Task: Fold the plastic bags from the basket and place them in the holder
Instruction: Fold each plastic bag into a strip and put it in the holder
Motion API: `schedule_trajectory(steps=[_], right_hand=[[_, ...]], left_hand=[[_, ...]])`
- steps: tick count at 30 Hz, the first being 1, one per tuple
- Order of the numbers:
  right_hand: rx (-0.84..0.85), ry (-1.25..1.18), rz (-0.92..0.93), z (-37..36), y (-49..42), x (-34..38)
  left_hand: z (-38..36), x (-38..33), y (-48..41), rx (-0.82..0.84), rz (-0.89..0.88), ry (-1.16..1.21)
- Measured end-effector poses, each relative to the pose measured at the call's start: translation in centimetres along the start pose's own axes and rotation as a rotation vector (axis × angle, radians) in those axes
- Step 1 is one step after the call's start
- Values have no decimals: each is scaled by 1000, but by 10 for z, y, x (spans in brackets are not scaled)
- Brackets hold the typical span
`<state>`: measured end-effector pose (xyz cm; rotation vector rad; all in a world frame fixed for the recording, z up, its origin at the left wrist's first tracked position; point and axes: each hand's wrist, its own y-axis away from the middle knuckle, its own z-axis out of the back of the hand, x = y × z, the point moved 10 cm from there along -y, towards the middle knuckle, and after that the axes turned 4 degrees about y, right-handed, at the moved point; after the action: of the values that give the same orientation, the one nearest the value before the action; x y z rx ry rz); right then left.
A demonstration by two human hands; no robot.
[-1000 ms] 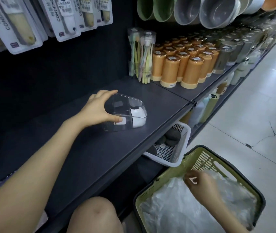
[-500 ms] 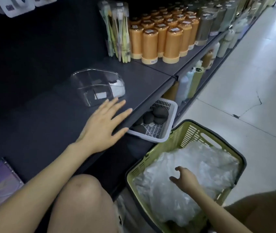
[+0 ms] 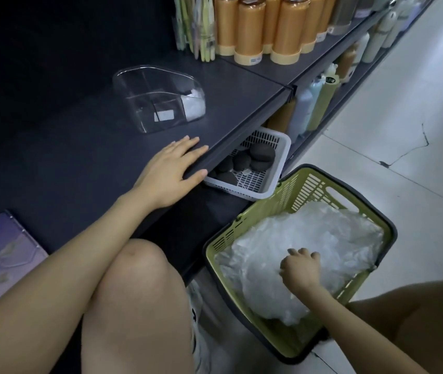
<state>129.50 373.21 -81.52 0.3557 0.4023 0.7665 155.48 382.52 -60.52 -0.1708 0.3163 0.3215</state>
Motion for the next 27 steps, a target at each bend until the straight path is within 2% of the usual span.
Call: schedule_trajectory(steps=[4, 6, 8, 11, 13, 16, 19, 21, 24, 25, 27], right_hand=[[-92, -229, -117, 58, 6, -27], [-196, -499, -55, 102, 18, -36], [-230, -822, -20, 146, 37, -47], [-234, -1268, 40, 204, 64, -48], [-286, -1455, 75, 238, 72, -42], [-387, -1578, 89, 279, 68, -24], [-366, -1669, 146, 305, 58, 10], [-320, -1652, 272, 323, 56, 35], [-153, -1772, 522, 343, 60, 69], [-151, -1784, 567, 347, 57, 73], [-263, -1705, 560, 353, 43, 75]], left_hand=[[10, 1, 6, -82, 44, 84], [27, -5, 14, -189, 56, 122], [47, -20, 24, -285, 63, 192], [60, -50, 38, -237, 123, 469], [67, -72, 49, -197, 114, 624], [77, -93, 63, -182, 100, 586], [101, -82, 73, -380, 151, 542], [120, -53, 82, -549, 235, 679], [130, -1, 93, -659, 404, 934], [132, 15, 97, -676, 456, 974], [136, 46, 104, -701, 551, 972]])
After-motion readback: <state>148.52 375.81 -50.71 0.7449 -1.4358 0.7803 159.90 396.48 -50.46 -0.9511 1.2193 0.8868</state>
